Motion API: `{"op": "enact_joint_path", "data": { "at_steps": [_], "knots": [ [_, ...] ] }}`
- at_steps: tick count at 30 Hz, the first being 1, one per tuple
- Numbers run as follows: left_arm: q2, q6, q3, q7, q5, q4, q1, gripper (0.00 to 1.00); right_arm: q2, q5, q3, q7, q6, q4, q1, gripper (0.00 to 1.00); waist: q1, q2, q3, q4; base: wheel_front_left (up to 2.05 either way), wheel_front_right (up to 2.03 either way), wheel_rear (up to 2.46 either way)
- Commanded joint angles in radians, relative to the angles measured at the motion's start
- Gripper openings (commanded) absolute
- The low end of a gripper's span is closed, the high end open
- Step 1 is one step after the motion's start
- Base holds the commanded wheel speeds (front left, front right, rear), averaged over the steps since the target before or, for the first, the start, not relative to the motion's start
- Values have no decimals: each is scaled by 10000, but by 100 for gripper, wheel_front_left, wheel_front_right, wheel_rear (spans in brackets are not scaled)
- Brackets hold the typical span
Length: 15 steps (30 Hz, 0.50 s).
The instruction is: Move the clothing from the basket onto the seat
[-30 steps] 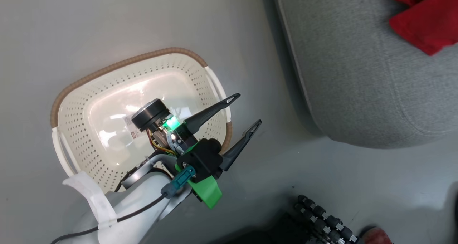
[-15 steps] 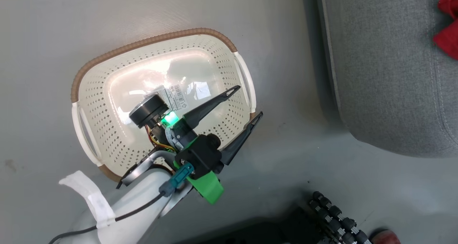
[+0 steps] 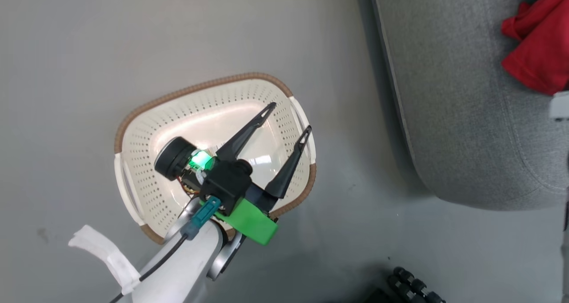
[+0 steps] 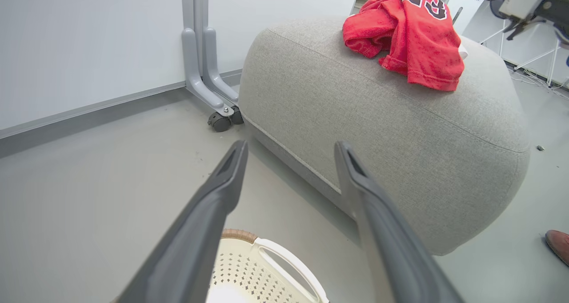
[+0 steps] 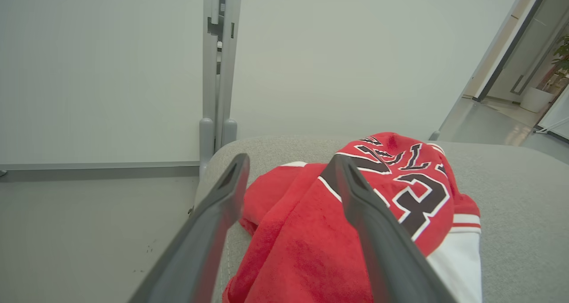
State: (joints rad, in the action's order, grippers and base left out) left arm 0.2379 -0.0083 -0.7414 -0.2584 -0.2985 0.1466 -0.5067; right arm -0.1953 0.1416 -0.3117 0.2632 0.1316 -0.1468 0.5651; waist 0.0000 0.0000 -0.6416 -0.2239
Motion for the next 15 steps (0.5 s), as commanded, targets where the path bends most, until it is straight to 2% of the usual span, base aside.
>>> {"op": "enact_joint_path", "data": {
  "at_steps": [1,4,9,15],
  "knots": [
    [-160,107,232,-73,-86,-41,277,100,144,105,327,24,-19,182,-398,100,0,0,1160,356,0,0,0],
    [-484,215,793,-69,-186,-291,736,100,354,200,1130,24,-19,453,-1018,100,0,0,1757,703,0,0,0],
    [-1053,19,1708,-67,-71,-474,1663,100,391,754,2475,24,-19,716,-2122,100,0,0,2864,1489,0,0,0],
    [-1492,-159,3144,-69,214,-683,2920,100,408,724,3301,23,-19,516,-3047,100,0,0,3969,2162,0,0,0]
  ]
}}
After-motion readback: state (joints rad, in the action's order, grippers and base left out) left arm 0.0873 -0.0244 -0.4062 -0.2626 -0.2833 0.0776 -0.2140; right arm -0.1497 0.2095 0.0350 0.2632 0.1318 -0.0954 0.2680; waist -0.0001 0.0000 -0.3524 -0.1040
